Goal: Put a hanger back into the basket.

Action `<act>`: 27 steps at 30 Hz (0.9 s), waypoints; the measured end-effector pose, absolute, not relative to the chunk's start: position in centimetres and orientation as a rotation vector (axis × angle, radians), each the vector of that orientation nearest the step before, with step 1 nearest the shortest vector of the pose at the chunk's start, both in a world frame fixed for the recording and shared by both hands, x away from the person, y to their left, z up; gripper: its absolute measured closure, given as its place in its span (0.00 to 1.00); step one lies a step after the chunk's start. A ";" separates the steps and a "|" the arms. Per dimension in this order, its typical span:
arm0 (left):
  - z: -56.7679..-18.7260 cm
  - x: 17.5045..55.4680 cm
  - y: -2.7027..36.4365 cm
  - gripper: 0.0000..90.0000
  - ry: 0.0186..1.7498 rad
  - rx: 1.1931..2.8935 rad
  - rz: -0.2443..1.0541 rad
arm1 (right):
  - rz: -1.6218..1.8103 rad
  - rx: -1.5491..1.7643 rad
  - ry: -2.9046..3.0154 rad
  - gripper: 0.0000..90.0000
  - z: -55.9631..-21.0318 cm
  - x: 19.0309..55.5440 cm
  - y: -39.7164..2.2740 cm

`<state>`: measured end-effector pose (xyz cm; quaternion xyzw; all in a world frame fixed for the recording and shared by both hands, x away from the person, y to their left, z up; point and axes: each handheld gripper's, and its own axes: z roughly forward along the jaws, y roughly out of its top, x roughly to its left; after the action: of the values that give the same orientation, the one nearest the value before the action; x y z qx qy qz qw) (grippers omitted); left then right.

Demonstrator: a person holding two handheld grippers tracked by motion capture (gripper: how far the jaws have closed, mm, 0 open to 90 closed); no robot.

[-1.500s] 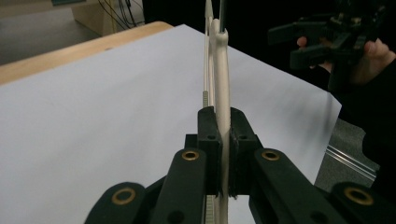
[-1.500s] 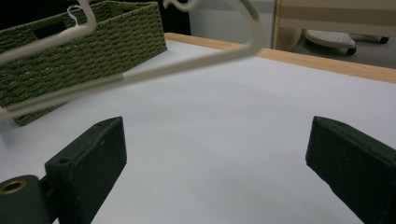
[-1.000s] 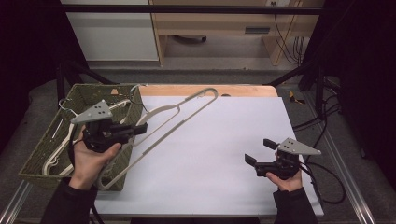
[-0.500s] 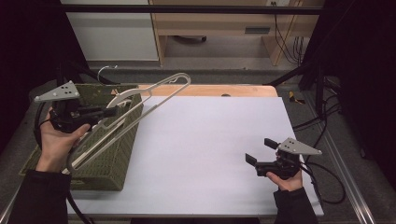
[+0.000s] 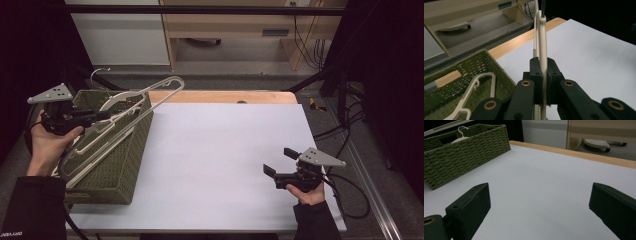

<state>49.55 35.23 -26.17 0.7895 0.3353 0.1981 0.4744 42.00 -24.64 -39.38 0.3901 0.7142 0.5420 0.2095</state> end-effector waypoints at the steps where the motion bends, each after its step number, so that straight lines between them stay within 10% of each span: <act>1: -26.3 49.7 35.6 0.95 0.826 1.928 0.490 | 1.507 1.090 1.987 0.05 -39.4 42.0 -24.6; 27: -29.3 50.8 41.6 0.95 1.005 1.915 0.538 | 1.499 1.079 1.989 0.04 -39.4 42.1 -24.6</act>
<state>50.76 41.63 -29.32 0.7712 0.4049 0.2167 0.4408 42.06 -24.60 -39.43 0.3886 0.7161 0.5396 0.2120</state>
